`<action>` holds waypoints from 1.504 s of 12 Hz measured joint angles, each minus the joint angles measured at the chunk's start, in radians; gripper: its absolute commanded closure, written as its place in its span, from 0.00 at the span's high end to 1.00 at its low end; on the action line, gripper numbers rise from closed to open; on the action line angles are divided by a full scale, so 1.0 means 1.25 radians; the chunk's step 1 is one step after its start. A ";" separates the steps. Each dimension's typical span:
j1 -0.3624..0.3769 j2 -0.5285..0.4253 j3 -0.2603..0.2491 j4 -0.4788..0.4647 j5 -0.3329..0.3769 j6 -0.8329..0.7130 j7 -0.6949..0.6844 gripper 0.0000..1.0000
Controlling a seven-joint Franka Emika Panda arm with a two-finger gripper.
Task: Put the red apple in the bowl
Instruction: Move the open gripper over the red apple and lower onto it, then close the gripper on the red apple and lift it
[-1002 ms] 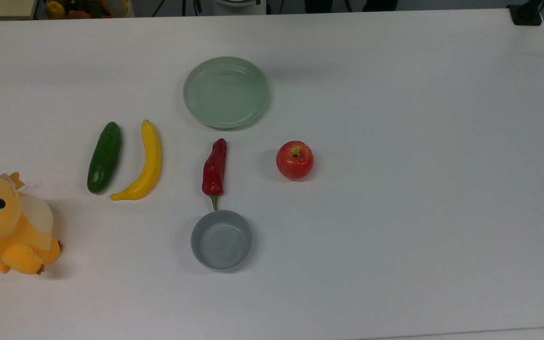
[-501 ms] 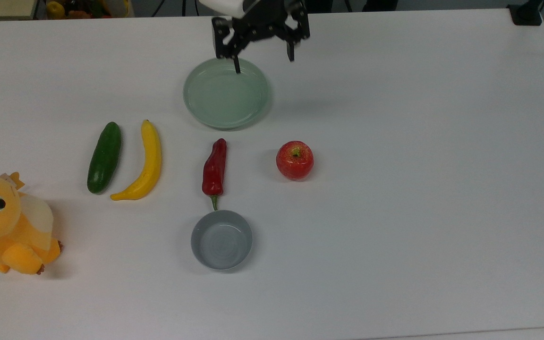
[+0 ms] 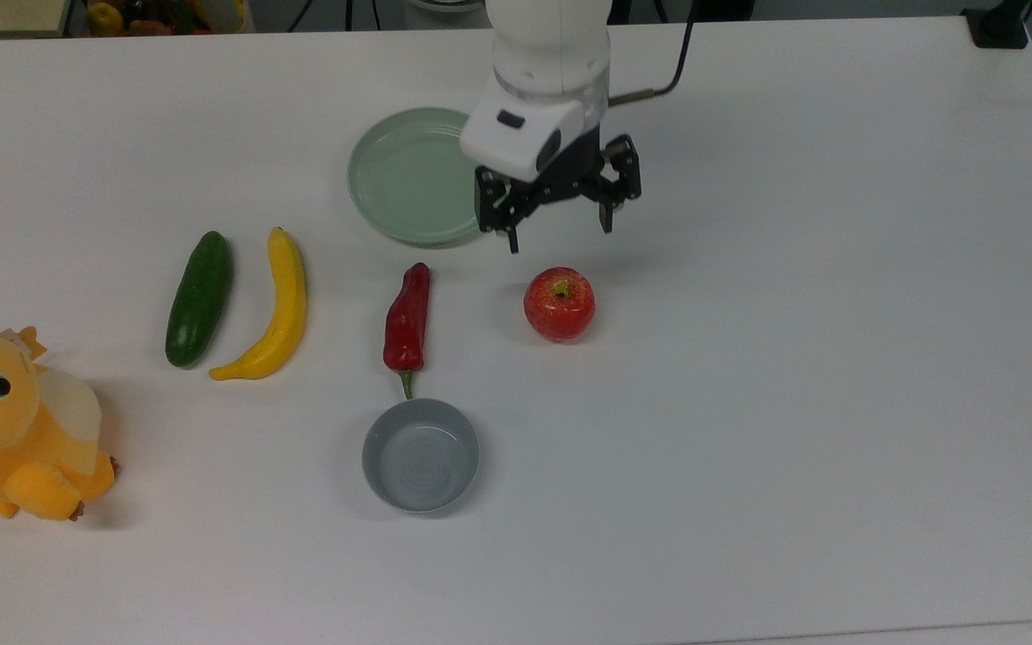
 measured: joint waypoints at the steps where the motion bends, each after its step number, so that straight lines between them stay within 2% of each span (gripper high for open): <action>1: 0.009 0.026 0.000 0.000 -0.003 0.024 0.004 1.00; 6: 0.025 0.098 0.000 0.001 -0.061 0.071 0.014 1.00; 12: 0.028 0.140 0.000 0.001 -0.112 0.080 0.014 1.00; 13: 0.028 0.143 0.000 0.001 -0.120 0.080 0.014 0.97; 14: 0.028 0.145 0.000 0.001 -0.122 0.080 0.014 0.87; 16: 0.028 0.152 0.000 0.001 -0.122 0.080 0.014 0.37; 17: 0.029 0.157 0.000 0.001 -0.122 0.080 0.014 0.18; 18: 0.031 0.157 0.001 0.004 -0.122 0.080 0.014 0.09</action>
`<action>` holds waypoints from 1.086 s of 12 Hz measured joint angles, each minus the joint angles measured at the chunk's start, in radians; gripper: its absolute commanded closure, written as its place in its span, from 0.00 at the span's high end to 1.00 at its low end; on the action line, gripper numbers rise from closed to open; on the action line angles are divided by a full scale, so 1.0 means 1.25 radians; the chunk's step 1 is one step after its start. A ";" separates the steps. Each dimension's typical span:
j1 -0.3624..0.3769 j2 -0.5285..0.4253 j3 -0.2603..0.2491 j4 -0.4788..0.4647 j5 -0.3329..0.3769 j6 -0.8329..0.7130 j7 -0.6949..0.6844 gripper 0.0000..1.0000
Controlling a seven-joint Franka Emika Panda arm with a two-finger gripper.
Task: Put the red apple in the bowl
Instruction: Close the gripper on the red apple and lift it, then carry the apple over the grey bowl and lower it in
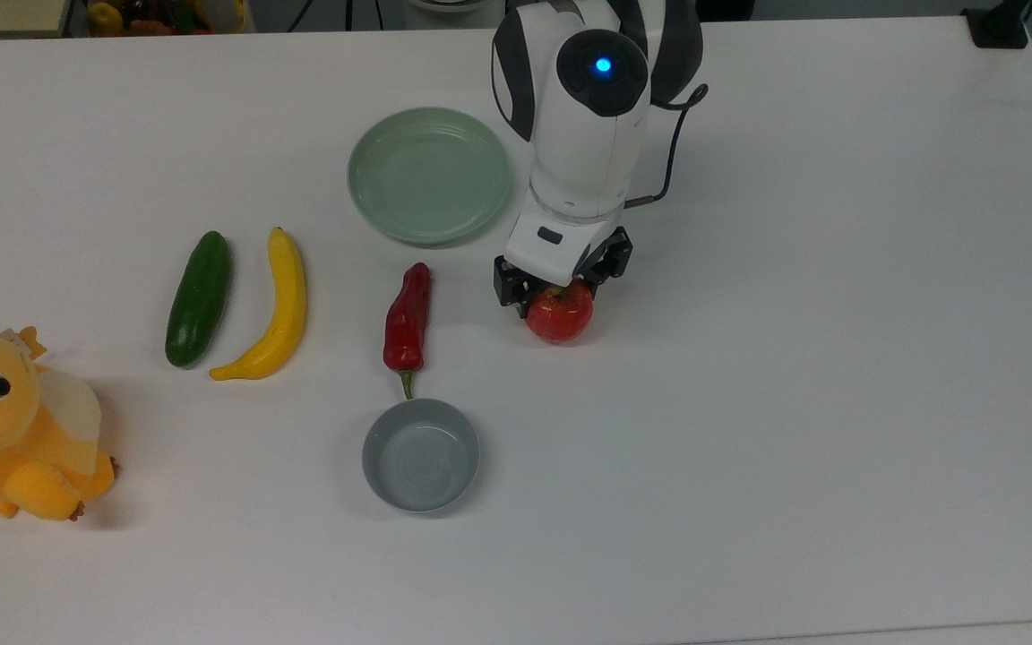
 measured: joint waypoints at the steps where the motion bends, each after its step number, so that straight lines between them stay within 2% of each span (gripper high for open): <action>1: 0.002 0.001 0.002 0.000 0.000 0.000 0.000 0.08; 9: 0.000 0.000 0.003 0.009 0.000 0.000 0.005 0.08; 13: -0.033 -0.006 0.003 0.140 0.013 -0.137 0.008 0.08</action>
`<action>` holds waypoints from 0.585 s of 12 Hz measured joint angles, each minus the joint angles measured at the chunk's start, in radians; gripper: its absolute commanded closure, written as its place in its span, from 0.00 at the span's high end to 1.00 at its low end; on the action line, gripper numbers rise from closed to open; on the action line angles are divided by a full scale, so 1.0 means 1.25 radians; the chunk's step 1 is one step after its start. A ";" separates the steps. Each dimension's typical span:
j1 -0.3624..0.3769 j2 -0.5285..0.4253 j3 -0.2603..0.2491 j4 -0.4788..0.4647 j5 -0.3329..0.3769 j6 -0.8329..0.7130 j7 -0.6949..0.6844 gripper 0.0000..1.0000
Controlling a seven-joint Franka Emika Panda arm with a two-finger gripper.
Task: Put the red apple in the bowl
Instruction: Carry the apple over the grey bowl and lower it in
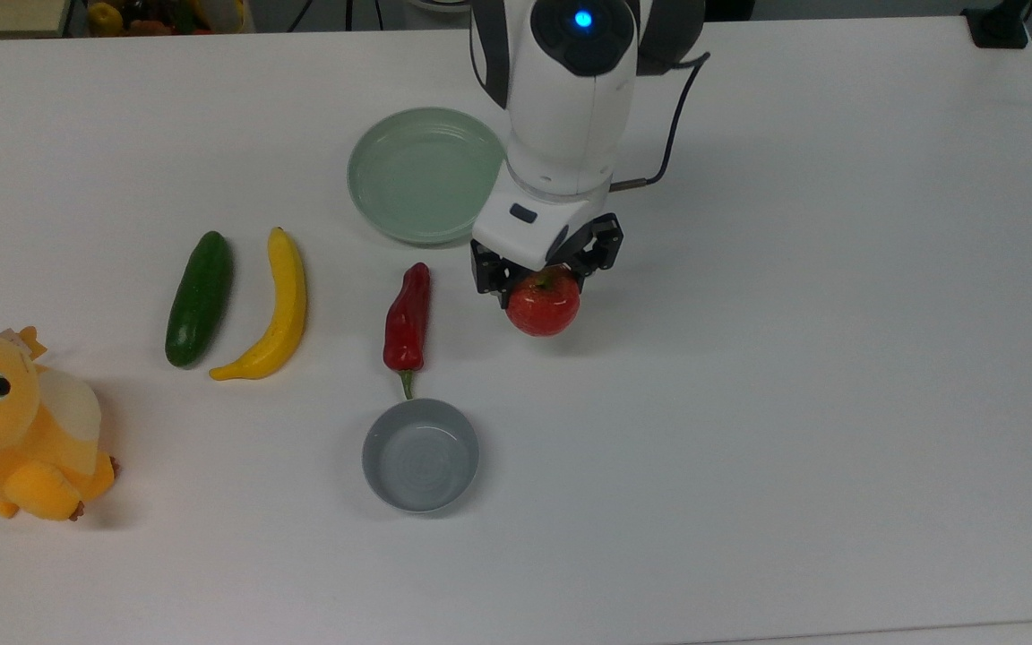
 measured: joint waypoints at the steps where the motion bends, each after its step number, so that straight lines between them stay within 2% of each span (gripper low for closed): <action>1: -0.011 -0.001 0.000 0.032 0.000 -0.014 0.000 0.08; 4: -0.056 0.002 -0.001 0.112 0.000 -0.014 0.000 0.08; 7: -0.104 0.025 -0.001 0.139 0.000 0.099 0.000 0.08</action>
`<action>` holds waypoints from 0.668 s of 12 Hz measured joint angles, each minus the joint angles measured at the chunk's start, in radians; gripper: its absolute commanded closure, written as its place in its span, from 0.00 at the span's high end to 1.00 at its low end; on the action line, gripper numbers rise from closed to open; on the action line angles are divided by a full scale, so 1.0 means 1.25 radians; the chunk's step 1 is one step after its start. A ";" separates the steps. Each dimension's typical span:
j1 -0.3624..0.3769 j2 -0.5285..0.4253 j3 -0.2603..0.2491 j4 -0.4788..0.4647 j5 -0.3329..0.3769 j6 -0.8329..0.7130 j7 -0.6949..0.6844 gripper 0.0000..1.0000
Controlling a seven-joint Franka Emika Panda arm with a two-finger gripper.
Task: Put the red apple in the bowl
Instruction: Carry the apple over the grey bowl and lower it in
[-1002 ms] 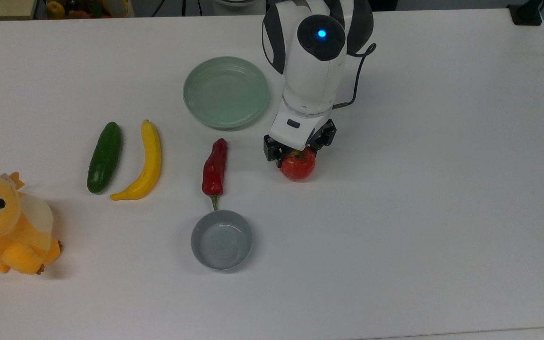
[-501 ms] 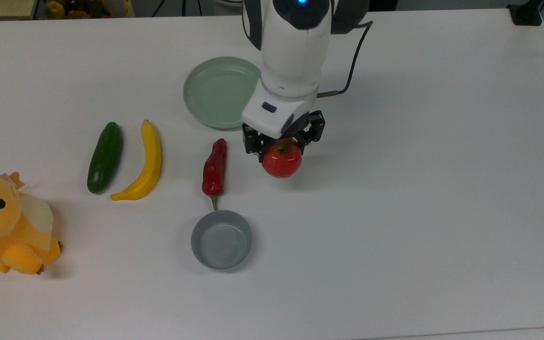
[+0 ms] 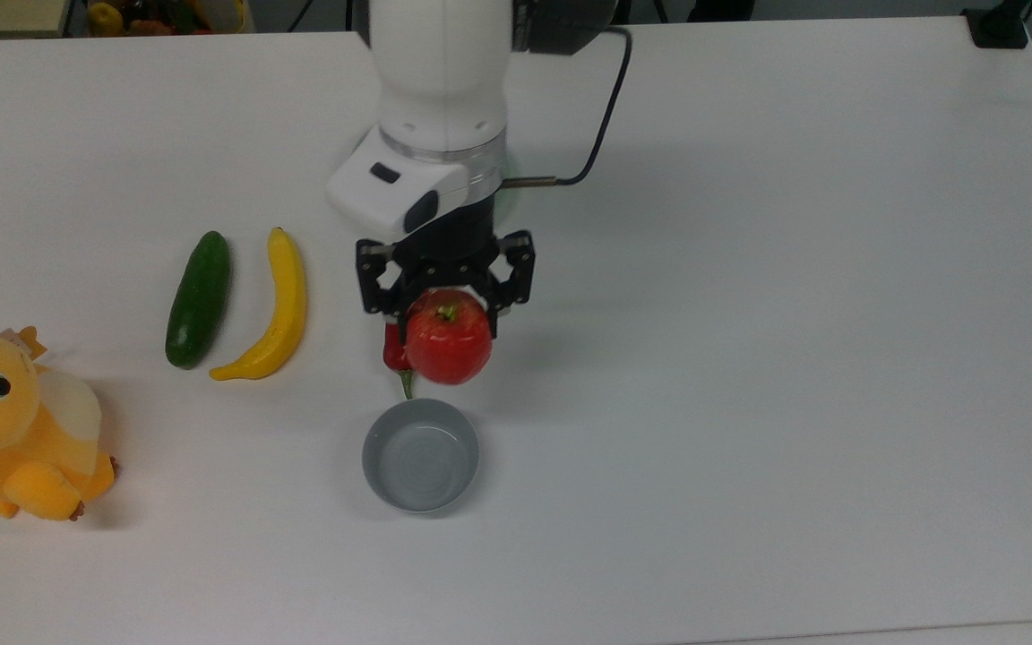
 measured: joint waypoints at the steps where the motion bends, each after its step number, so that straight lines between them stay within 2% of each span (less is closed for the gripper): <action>1: -0.013 0.019 -0.001 0.000 0.000 0.051 0.000 0.08; 4: -0.032 0.088 -0.002 0.001 0.000 0.192 0.000 0.08; 8: -0.029 0.149 -0.001 0.002 0.000 0.267 0.000 0.09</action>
